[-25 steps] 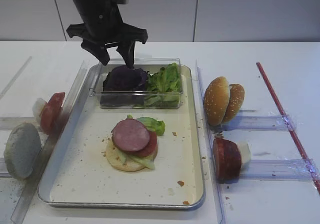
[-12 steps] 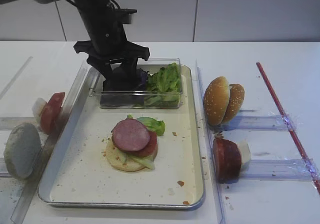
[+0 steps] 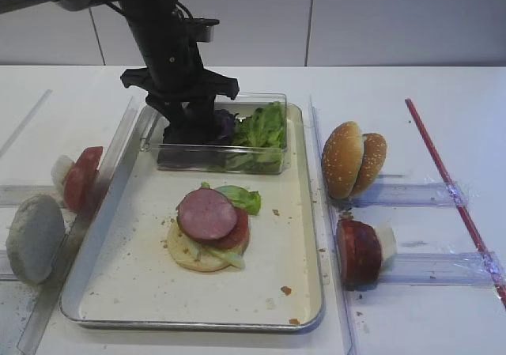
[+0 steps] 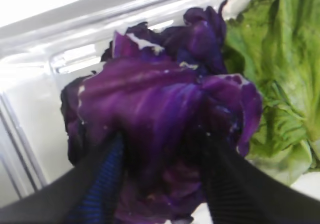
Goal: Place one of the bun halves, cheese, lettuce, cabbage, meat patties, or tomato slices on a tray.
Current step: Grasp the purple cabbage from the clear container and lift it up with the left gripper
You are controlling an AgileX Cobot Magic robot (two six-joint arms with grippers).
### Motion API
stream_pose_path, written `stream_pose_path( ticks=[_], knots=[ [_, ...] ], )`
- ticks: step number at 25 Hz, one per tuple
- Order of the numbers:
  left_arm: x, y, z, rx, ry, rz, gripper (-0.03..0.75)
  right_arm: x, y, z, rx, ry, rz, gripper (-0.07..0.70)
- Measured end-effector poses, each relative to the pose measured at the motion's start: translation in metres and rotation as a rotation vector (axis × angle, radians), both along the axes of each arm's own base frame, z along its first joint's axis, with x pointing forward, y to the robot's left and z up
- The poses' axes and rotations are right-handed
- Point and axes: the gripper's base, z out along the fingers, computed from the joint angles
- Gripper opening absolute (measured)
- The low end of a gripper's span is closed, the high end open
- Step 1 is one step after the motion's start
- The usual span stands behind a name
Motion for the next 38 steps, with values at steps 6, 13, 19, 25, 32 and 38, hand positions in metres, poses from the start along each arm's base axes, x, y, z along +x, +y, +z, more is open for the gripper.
stream_pose_path(
  ticks=[6, 13, 19, 25, 32, 38],
  knots=[
    [0.0, 0.0, 0.0, 0.005, -0.004, 0.0, 0.19, 0.0, 0.0, 0.0, 0.0, 0.0, 0.0, 0.693],
    [0.001, 0.001, -0.001, 0.011, -0.005, -0.001, 0.05, 0.0, 0.0, 0.0, 0.0, 0.0, 0.0, 0.693],
    [0.001, 0.001, -0.001, 0.014, -0.006, -0.001, 0.024, 0.0, 0.0, 0.0, 0.0, 0.0, 0.0, 0.693],
    [0.001, 0.001, -0.001, 0.012, -0.003, 0.011, 0.023, 0.0, 0.0, 0.0, 0.0, 0.0, 0.0, 0.693],
    [-0.001, 0.003, 0.008, 0.011, -0.021, 0.027, 0.023, 0.0, 0.0, 0.0, 0.0, 0.0, 0.0, 0.693],
    [-0.007, 0.005, 0.032, -0.01, -0.068, 0.041, 0.022, 0.0, 0.0, 0.0, 0.0, 0.0, 0.0, 0.693]
  ],
)
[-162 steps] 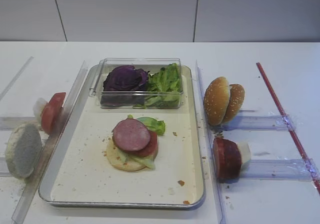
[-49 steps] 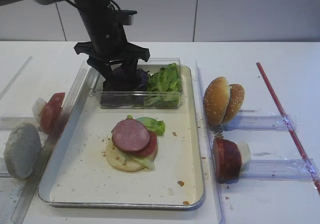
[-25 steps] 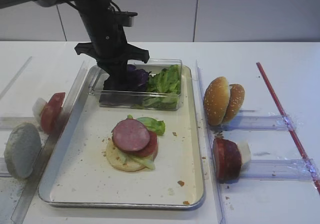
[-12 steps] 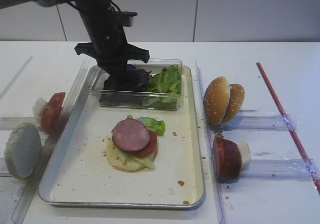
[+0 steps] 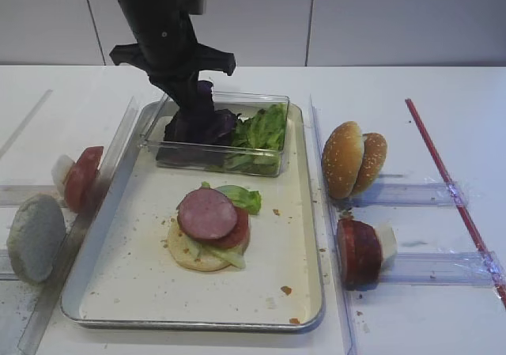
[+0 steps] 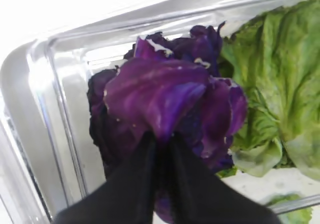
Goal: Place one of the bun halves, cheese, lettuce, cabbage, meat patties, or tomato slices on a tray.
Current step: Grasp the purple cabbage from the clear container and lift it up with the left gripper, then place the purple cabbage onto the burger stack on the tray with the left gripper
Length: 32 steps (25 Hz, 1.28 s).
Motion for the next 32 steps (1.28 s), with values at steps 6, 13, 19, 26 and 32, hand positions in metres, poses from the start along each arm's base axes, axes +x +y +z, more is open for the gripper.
stream_pose_path(
  ticks=[6, 13, 19, 26, 32],
  knots=[
    [-0.004, 0.002, 0.012, -0.013, -0.018, 0.018, 0.022, 0.0, 0.0, 0.0, 0.0, 0.0, 0.0, 0.693],
    [-0.018, 0.003, 0.036, -0.032, -0.051, 0.014, 0.022, 0.0, 0.0, 0.0, 0.002, 0.0, -0.001, 0.693],
    [-0.044, -0.007, 0.048, -0.037, -0.046, -0.027, 0.022, 0.0, 0.0, 0.0, 0.003, 0.002, -0.002, 0.693],
    [-0.077, -0.013, 0.051, -0.028, -0.006, -0.057, 0.022, 0.0, 0.0, 0.0, 0.003, 0.002, -0.002, 0.693],
    [-0.106, -0.01, 0.056, -0.023, 0.015, -0.078, 0.022, 0.0, 0.0, 0.0, 0.003, 0.002, -0.002, 0.693]
  ],
)
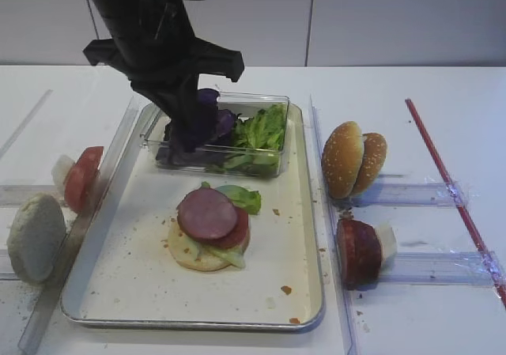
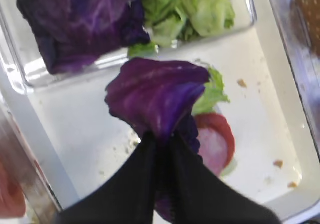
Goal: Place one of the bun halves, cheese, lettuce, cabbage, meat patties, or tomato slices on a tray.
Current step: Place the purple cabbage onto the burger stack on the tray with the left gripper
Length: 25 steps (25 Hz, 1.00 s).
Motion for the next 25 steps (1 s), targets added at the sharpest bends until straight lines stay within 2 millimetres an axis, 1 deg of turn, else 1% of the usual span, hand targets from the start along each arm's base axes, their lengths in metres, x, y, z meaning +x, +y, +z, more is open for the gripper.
stream_pose_path(
  ticks=[5, 11, 19, 25],
  knots=[
    [-0.026, -0.004, -0.003, 0.012, 0.029, -0.032, 0.022, 0.0, 0.0, 0.0, 0.0, 0.0, 0.0, 0.693],
    [-0.043, -0.02, -0.01, 0.023, 0.058, -0.087, 0.022, 0.0, 0.0, 0.0, 0.0, 0.0, 0.0, 0.693],
    [-0.043, -0.019, -0.012, 0.075, 0.033, -0.098, 0.022, 0.0, 0.0, 0.0, 0.0, 0.0, 0.0, 0.693],
    [-0.043, -0.018, -0.012, 0.079, 0.028, -0.098, 0.021, 0.0, 0.0, 0.0, 0.0, 0.0, 0.0, 0.693]
  ],
)
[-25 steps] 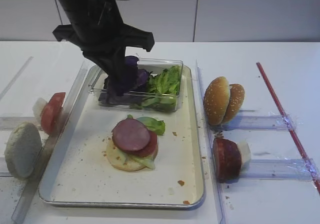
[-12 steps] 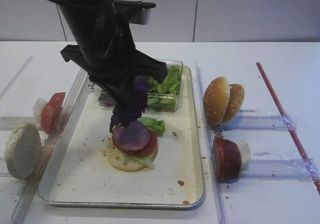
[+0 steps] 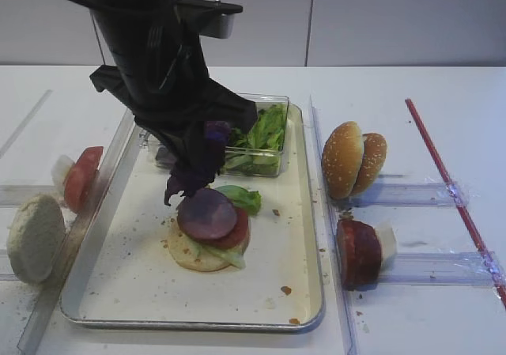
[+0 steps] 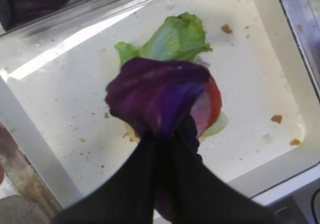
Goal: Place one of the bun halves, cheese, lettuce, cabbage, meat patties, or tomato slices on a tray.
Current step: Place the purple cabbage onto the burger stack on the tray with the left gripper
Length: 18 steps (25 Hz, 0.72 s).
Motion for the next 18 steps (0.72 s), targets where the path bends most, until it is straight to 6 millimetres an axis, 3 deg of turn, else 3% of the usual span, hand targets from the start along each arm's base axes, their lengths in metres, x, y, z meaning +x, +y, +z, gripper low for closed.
stream_pose_path(
  ticks=[5, 11, 18],
  knots=[
    [0.002, -0.001, -0.004, 0.007, 0.01, 0.001, 0.021, 0.0, 0.0, 0.0, 0.0, 0.0, 0.0, 0.693],
    [0.011, -0.009, -0.028, 0.043, 0.061, -0.001, 0.02, 0.0, 0.0, 0.0, 0.0, 0.0, 0.0, 0.693],
    [0.016, -0.012, -0.041, 0.061, 0.085, -0.001, 0.02, 0.0, 0.0, 0.0, -0.001, 0.0, 0.001, 0.693]
  ],
)
